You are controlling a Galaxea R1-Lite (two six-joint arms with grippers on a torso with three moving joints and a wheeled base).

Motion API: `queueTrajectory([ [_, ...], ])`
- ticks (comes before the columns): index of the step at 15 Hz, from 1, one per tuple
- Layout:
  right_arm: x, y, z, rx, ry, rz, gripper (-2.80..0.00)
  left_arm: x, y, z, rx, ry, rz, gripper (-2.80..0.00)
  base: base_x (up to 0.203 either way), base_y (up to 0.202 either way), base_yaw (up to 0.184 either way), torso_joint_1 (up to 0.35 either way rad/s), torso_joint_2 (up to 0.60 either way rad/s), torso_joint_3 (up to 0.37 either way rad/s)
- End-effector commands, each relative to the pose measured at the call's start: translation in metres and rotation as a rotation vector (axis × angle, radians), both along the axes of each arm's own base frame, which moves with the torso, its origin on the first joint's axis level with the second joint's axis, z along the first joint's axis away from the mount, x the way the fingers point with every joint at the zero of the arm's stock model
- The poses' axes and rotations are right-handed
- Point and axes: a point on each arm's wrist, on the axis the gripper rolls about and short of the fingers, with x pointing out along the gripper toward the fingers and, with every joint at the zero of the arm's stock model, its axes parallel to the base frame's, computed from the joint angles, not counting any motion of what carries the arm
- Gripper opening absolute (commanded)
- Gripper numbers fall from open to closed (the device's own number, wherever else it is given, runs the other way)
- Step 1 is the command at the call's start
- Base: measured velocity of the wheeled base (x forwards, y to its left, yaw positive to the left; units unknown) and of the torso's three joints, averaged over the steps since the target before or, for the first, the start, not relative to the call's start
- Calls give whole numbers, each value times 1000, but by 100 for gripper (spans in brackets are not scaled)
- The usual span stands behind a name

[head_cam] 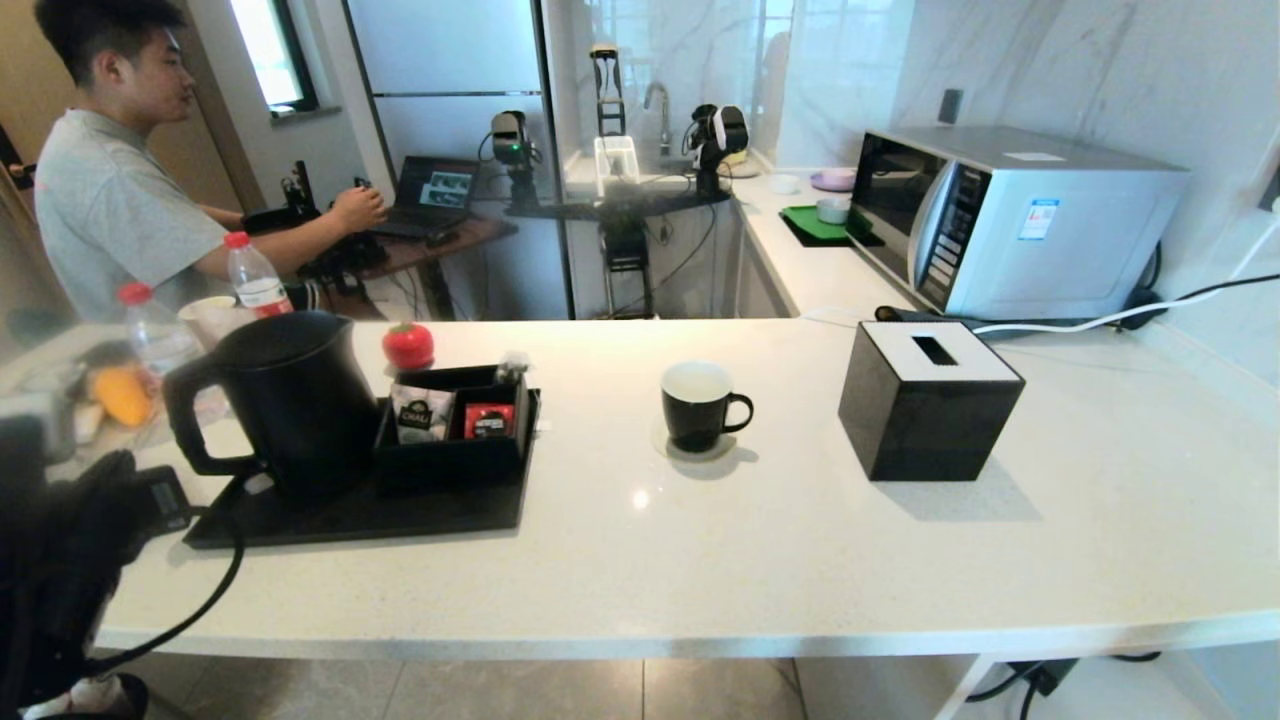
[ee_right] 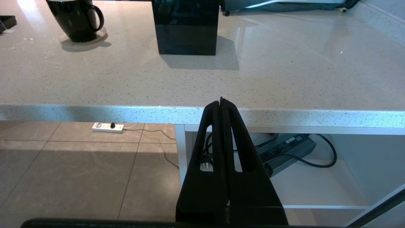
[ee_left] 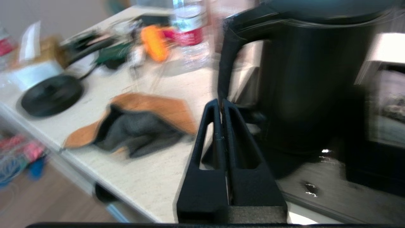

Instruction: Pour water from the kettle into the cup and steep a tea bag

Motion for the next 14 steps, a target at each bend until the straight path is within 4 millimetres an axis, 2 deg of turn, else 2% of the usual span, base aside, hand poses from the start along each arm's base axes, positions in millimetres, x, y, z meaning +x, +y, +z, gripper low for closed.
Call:
queueTrajectory([
  [1,0,0,0,0,1,-1,-280,-6,-11,13,15,-85,-75,-280,0,0,0,0,0,0],
  [6,0,0,0,0,1,-1,-280,-6,-57,20,10,-120,-339,-280,0,0,0,0,0,0],
  [9,0,0,0,-1,1,0,-280,-14,-83,23,3,-111,-478,-280,0,0,0,0,0,0],
  [11,0,0,0,-1,1,0,-280,-16,-97,26,-1,-85,-549,-280,0,0,0,0,0,0],
  [14,0,0,0,0,1,0,-280,-9,-108,44,-3,-84,-593,-280,0,0,0,0,0,0],
])
